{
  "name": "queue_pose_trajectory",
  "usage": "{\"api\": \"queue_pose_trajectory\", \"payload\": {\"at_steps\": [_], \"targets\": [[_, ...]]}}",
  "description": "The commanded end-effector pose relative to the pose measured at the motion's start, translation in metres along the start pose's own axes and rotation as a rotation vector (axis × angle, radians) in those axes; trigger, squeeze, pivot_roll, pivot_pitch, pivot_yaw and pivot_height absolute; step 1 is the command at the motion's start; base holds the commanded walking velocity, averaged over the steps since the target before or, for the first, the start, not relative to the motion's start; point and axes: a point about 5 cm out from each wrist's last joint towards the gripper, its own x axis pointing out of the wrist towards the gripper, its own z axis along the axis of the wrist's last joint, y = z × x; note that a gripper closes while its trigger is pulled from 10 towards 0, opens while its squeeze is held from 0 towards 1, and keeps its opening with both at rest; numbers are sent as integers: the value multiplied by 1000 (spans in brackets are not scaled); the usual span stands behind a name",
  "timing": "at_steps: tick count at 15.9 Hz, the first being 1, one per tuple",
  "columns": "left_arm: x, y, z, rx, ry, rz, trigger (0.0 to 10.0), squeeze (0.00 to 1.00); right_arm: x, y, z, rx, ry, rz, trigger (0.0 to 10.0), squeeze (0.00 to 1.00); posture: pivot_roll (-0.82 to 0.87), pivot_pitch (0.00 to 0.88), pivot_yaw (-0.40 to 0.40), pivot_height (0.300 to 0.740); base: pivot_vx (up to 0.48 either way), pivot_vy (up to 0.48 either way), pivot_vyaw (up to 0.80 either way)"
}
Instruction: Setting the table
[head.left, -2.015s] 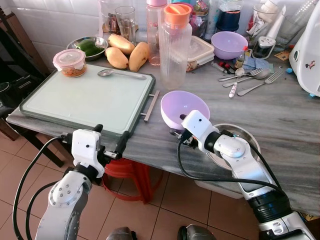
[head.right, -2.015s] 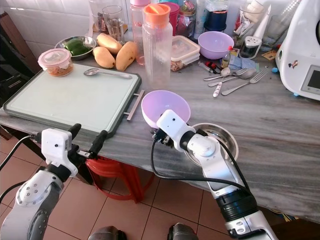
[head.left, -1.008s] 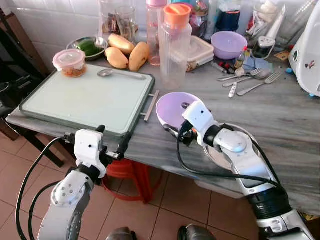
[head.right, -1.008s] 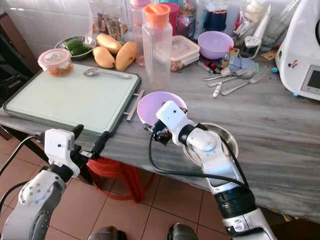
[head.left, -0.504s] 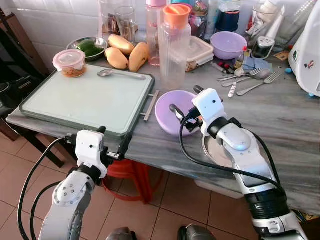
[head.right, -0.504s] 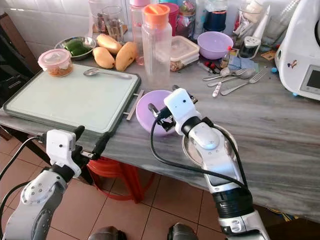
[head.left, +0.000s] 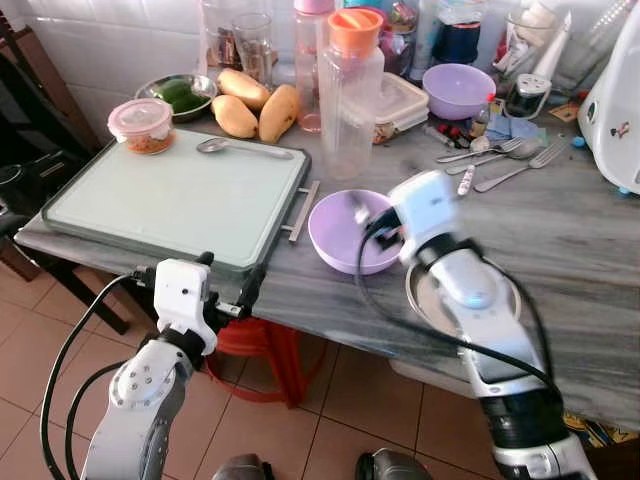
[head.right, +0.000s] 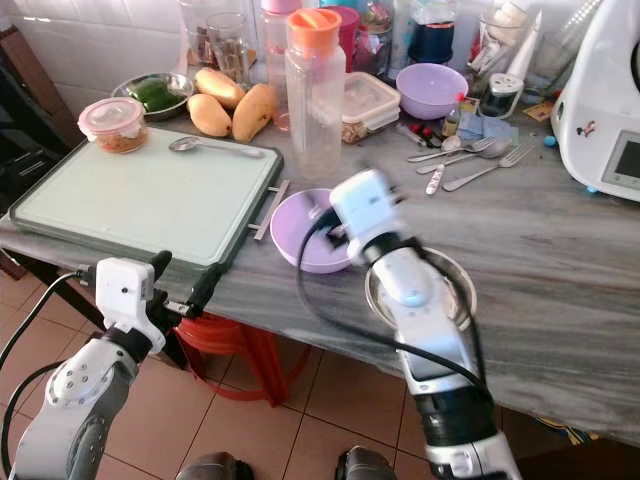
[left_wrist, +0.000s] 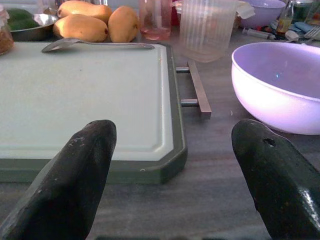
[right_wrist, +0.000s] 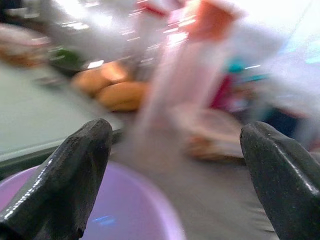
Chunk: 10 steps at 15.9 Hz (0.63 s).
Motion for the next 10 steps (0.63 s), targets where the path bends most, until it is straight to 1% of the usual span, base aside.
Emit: {"api": "queue_pose_trajectory", "payload": {"at_steps": [1,4,6,9,10], "targets": [[2,-1,0,10,-1,-4,10000,0,-4,-10,5,-24,-28,-81,10000,1000,32,10,36,740,0,0,0],[4,-3,-1,6,-6,-11,10000,0,-13,-23,4,-69,-15,-215,10000,1000,25,2,32,740,0,0,0],[5,-3,-1,3,-9,-11,10000,0,-24,-31,-5,-54,44,-311,10000,1000,22,1,31,740,0,0,0],[6,-4,-1,-1,-12,-14,10000,0,-45,-33,-21,-25,148,-390,10000,1000,18,1,33,740,0,0,0],[7,-4,-1,-1,-12,-15,10000,0,-47,-33,-22,-22,155,-393,10000,1000,18,1,33,740,0,0,0]]}}
